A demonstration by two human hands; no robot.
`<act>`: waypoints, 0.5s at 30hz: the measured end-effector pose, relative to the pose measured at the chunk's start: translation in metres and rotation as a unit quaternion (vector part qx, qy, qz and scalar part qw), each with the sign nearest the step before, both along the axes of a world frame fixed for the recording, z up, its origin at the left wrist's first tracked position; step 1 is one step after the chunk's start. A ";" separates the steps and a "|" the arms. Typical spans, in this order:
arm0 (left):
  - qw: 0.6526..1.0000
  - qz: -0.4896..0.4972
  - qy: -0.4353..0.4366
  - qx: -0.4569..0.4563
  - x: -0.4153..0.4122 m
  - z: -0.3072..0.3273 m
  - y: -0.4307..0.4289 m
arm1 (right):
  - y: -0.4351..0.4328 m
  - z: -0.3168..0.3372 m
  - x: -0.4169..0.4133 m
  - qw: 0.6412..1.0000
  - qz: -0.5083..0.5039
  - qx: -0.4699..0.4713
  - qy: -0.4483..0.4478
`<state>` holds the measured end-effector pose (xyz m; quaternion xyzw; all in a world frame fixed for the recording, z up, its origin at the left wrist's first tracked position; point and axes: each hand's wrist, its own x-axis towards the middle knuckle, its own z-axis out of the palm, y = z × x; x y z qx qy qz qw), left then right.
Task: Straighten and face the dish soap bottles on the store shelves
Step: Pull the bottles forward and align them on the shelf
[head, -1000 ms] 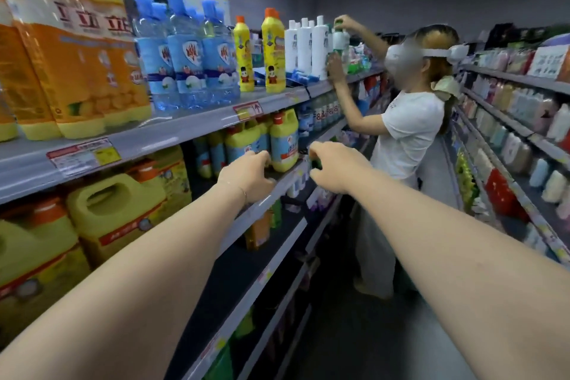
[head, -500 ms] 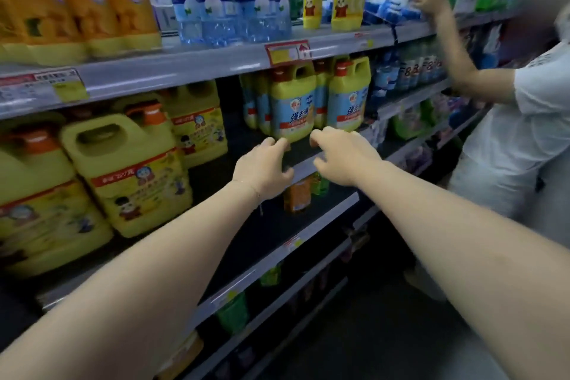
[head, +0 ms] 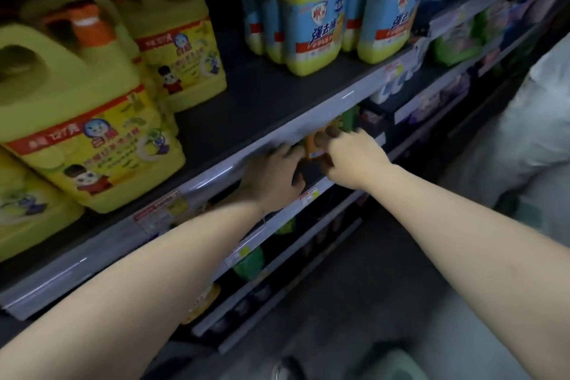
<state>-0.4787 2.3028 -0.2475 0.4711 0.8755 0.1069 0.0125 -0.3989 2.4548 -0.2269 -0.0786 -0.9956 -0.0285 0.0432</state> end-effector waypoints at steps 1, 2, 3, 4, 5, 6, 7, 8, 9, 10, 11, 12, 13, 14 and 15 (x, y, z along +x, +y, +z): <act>1.000 -0.012 0.011 0.001 -0.003 -0.007 0.000 | 0.000 -0.006 -0.001 1.000 -0.003 -0.008 0.001; 1.000 -0.021 0.017 0.002 -0.006 -0.013 0.000 | 0.001 -0.015 -0.002 1.000 0.003 -0.018 0.006; 0.999 -0.024 0.025 -0.004 -0.009 -0.019 0.001 | 0.001 -0.023 -0.003 0.999 0.015 -0.031 0.006; 0.999 -0.028 0.038 -0.013 -0.012 -0.025 0.002 | 0.003 -0.031 -0.006 0.999 0.027 -0.035 0.012; 0.998 -0.035 0.052 -0.018 -0.014 -0.030 0.004 | 0.004 -0.037 -0.009 0.998 0.035 -0.038 0.022; 0.997 -0.047 0.061 -0.017 -0.016 -0.034 0.005 | 0.004 -0.039 -0.012 0.999 0.034 -0.039 0.005; 0.996 -0.061 0.070 -0.016 -0.017 -0.037 0.005 | 0.004 -0.042 -0.017 0.999 0.026 -0.028 -0.012; 0.993 -0.073 0.087 -0.014 -0.018 -0.040 0.006 | 0.006 -0.047 -0.021 0.999 0.022 -0.023 -0.027; 0.990 -0.083 0.110 -0.009 -0.019 -0.043 0.006 | 0.009 -0.052 -0.027 0.999 0.025 -0.024 -0.028; 0.988 -0.093 0.127 -0.003 -0.019 -0.046 0.007 | 0.010 -0.055 -0.031 0.999 0.029 -0.029 -0.032; 0.987 -0.099 0.127 0.003 -0.018 -0.049 0.008 | 0.011 -0.058 -0.036 0.998 0.038 -0.032 -0.031; 0.988 -0.099 0.114 0.005 -0.016 -0.051 0.008 | 0.013 -0.064 -0.040 0.998 0.043 -0.026 -0.031; 0.991 -0.093 0.098 0.005 -0.014 -0.054 0.009 | 0.015 -0.070 -0.044 0.998 0.049 -0.018 -0.035; 0.993 -0.084 0.082 0.002 -0.014 -0.058 0.010 | 0.018 -0.075 -0.048 0.998 0.053 -0.015 -0.043; 0.995 -0.072 0.066 -0.005 -0.015 -0.061 0.011 | 0.023 -0.080 -0.052 0.997 0.057 -0.011 -0.045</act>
